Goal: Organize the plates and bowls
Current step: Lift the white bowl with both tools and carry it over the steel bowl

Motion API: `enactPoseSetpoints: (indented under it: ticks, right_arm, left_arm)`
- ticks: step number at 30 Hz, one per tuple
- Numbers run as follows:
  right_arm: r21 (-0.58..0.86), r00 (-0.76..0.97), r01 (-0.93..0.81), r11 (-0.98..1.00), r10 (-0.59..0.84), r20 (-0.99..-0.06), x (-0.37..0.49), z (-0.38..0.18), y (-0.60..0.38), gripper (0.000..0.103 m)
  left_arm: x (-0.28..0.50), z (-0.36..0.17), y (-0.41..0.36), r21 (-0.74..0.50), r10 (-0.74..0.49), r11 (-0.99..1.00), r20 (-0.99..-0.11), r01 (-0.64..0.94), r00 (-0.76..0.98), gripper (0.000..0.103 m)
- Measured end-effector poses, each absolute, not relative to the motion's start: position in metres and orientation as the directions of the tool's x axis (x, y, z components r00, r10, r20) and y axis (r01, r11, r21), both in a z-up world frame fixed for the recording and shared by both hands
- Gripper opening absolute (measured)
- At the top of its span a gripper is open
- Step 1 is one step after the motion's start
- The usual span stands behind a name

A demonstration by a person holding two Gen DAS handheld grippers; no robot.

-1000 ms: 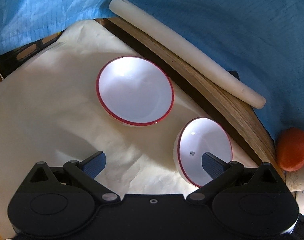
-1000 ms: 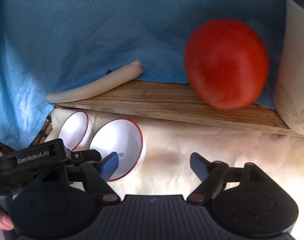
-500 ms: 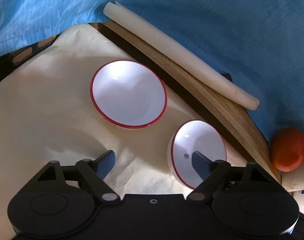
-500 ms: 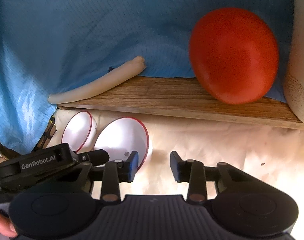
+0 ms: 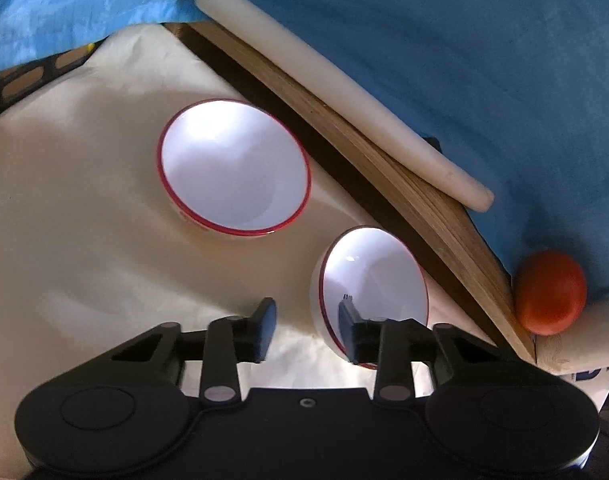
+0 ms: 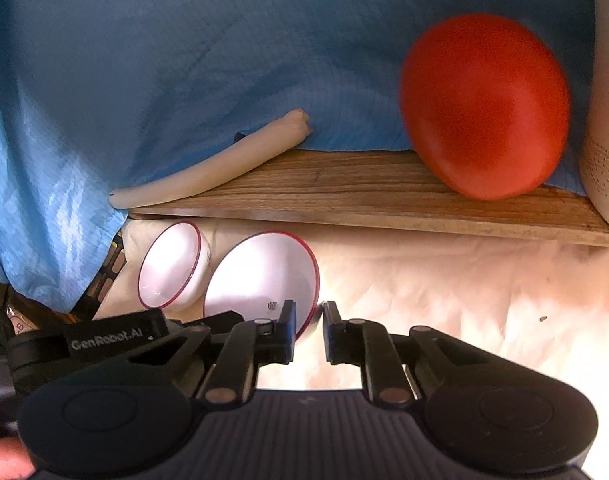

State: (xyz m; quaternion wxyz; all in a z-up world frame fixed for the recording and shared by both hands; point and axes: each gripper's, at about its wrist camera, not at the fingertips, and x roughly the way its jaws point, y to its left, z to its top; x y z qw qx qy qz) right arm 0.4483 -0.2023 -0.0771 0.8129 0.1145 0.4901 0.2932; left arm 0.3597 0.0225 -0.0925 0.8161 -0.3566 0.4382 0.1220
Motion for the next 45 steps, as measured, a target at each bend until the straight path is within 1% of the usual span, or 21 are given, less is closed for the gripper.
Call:
enactPoseSetpoints:
  ticks: [1, 2, 5, 15, 25, 31, 45]
  right_arm:
    - [0.472, 0.349, -0.366, 0.802, 0.589, -0.729, 0.447, -0.077, -0.202, 0.014]
    - [0.47, 0.35, -0.37, 0.801, 0.589, -0.729, 0.447, -0.077, -0.202, 0.014]
    - [0.455, 0.357, -0.38, 0.805, 0.582, -0.731, 0.441, -0.076, -0.203, 0.014]
    - [0.461, 0.399, -0.366, 0.809, 0.584, -0.707, 0.417, -0.065, -0.223, 0.013]
    - [0.444, 0.46, -0.372, 0.815, 0.578, -0.675, 0.379, -0.033, -0.259, 0.014]
    - [0.418, 0.469, -0.356, 0.836, 0.547, -0.693, 0.349, -0.025, -0.277, 0.014]
    - [0.413, 0.423, -0.293, 0.862, 0.505, -0.752, 0.295, -0.034, -0.307, 0.014]
  left_arm:
    - [0.36, -0.093, 0.022, -0.482, -0.124, 0.721, -0.797, -0.499, 0.591, 0.024]
    - [0.36, -0.094, 0.021, -0.49, -0.135, 0.724, -0.791, -0.485, 0.597, 0.014]
    - [0.359, -0.091, 0.015, -0.467, -0.125, 0.754, -0.792, -0.462, 0.597, 0.012]
    - [0.347, -0.071, 0.003, -0.468, -0.152, 0.788, -0.778, -0.4, 0.61, 0.012]
    - [0.326, -0.034, -0.023, -0.48, -0.228, 0.838, -0.74, -0.26, 0.632, 0.013]
    - [0.306, -0.025, -0.042, -0.472, -0.284, 0.863, -0.747, -0.179, 0.601, 0.014]
    - [0.27, -0.04, -0.073, -0.443, -0.361, 0.895, -0.794, -0.058, 0.489, 0.016]
